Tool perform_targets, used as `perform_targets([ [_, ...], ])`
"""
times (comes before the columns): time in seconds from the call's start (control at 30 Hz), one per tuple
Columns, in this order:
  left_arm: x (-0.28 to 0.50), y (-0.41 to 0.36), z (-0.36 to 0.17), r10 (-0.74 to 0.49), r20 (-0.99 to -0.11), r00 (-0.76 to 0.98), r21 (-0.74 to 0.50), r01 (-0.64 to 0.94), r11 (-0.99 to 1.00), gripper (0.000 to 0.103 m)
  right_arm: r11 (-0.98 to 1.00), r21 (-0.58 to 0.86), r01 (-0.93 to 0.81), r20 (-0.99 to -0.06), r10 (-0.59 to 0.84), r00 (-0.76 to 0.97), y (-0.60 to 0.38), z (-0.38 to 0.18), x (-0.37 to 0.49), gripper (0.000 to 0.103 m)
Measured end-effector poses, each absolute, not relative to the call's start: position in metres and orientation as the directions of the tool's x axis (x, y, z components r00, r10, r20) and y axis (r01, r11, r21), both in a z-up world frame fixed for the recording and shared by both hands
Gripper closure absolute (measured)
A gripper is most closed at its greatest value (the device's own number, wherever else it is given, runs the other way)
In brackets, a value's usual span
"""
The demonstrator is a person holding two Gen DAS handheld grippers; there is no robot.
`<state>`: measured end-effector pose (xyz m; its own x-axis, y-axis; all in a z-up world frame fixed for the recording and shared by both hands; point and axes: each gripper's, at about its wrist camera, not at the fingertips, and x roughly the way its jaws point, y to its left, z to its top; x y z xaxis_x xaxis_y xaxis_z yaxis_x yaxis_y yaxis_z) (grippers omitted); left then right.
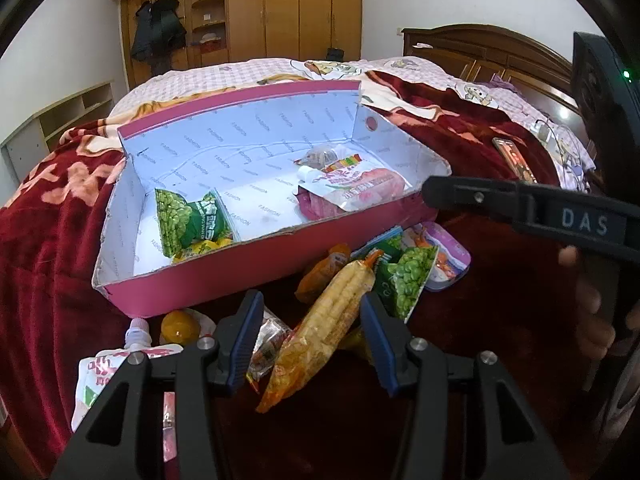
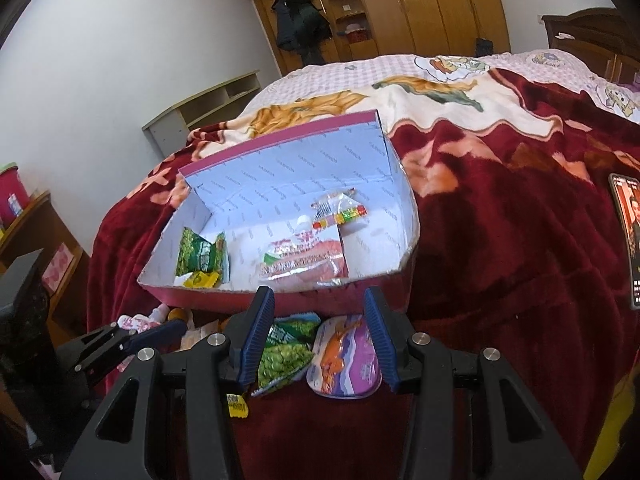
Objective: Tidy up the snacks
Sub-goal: 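Grasp the corn-shaped snack stick with the left tool while the right moves to the purple tin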
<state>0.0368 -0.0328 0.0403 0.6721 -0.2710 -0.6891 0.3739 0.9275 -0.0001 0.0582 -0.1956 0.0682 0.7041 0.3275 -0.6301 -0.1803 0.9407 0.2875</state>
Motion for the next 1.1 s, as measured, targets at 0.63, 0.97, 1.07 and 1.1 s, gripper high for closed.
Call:
perform_targets([
  [0.63,0.041,-0.045,0.027,-0.236,-0.702,0.672,0.032,0.362,0.932,0.06,0.946,0.301,-0.12,-0.693,0.304,0.654,-0.206,0.042,0.057,0.055],
  [0.97,0.024,-0.033,0.048,-0.291,-0.64,0.711,-0.016,0.367,0.93,0.078,0.941,0.321,-0.106,-0.691,0.31,0.653,-0.211,0.041,0.056,0.055],
  [1.07,0.024,-0.025,0.048,-0.284,-0.647,0.707,-0.041,0.339,0.94,0.078,0.94,0.328,-0.095,-0.689,0.306,0.657,-0.214,0.041,0.055,0.055],
  [1.1,0.025,-0.022,0.046,-0.283,-0.657,0.699,-0.051,0.333,0.942,0.078,0.937,0.336,-0.092,-0.686,0.31,0.658,-0.216,0.04,0.055,0.055],
])
